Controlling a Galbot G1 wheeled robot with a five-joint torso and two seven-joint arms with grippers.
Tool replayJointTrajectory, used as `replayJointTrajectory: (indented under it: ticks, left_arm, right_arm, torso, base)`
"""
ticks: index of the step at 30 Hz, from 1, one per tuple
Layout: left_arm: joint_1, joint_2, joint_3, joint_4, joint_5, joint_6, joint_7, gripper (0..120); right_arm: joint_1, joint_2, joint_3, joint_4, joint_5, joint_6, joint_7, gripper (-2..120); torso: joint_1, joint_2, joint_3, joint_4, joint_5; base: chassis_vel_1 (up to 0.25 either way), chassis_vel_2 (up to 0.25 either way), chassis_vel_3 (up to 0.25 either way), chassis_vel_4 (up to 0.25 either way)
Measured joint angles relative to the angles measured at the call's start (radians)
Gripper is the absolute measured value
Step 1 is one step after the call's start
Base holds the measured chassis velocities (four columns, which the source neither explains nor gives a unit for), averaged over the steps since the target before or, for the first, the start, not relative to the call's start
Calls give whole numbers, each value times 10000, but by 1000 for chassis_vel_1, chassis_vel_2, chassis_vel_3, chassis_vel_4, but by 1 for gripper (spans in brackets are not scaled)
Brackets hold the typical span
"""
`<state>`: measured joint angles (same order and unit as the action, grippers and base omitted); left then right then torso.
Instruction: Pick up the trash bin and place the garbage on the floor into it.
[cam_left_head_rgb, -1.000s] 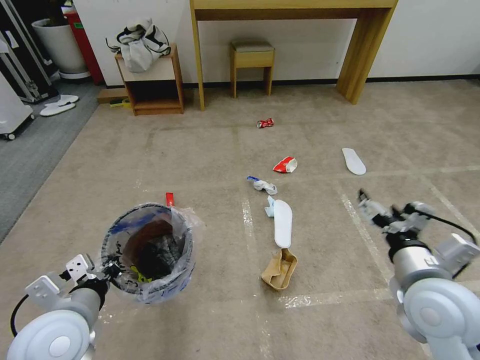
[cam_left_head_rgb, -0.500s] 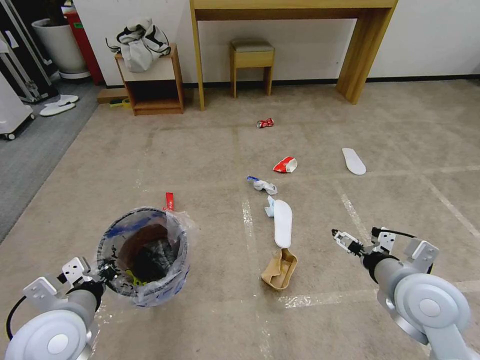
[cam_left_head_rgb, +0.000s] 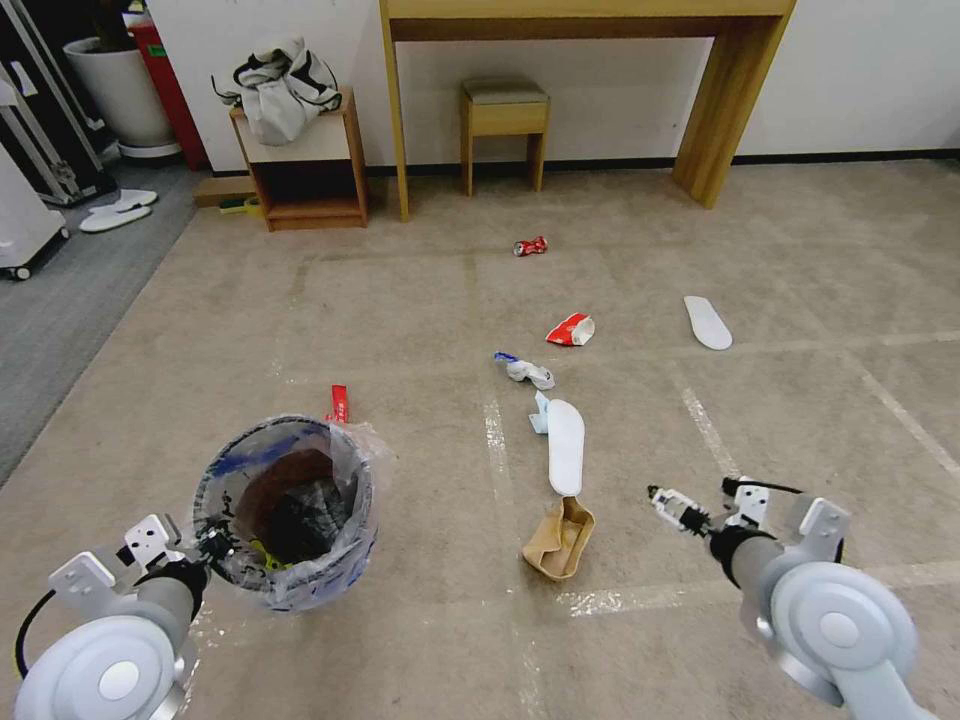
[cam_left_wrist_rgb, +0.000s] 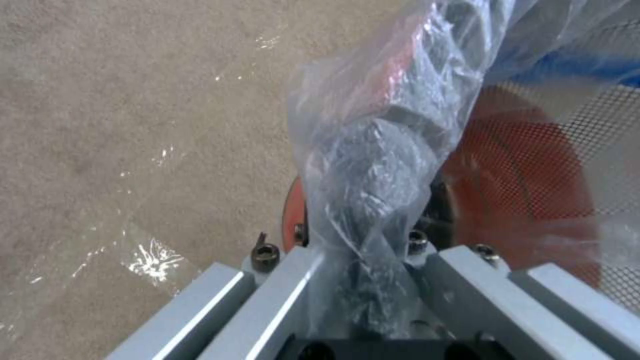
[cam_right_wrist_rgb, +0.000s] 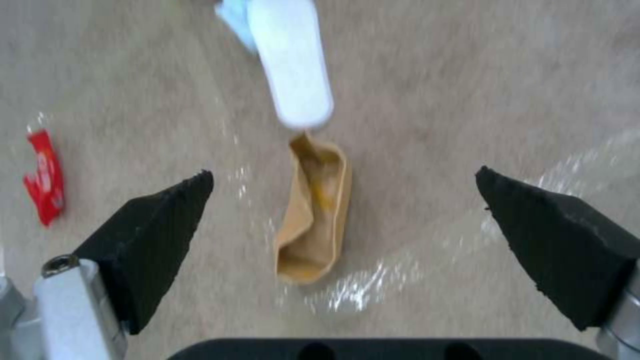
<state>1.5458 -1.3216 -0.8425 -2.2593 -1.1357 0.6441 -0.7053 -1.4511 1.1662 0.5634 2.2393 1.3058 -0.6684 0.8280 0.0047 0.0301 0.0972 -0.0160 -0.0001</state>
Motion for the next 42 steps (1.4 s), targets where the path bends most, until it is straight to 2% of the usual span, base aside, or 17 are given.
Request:
replayJointTrajectory:
  ticks: [8,19,32,42]
  left_arm:
    - [-46,104,-87,114,-7,-34,47,0]
    - [-153,111,32,335,74,-55,105,0]
    - [-191,144,24,472,103,-64,111,0]
    - [-285,110,41,615,151,-69,108,0]
  right_arm:
    - [64,366,-961,-942,-599,-27,27,100]
    - [274,802,-1414,-1927,-1274,112,-230,100]
    - [974,1114,-1722,-2958,-1250,285,-267,100]
    - [1525,1437,-2316,-3254,-1202,280,-106,100]
  torso:
    - [0,0,0,0,3]
    - [0,0,0,0,1]
    - [0,0,0,0,0]
    - [0,0,0,0,0]
  base:
    - [0,0,0,0]
    - [0,0,0,0]
    - [0,0,0,0]
    - [0,0,0,0]
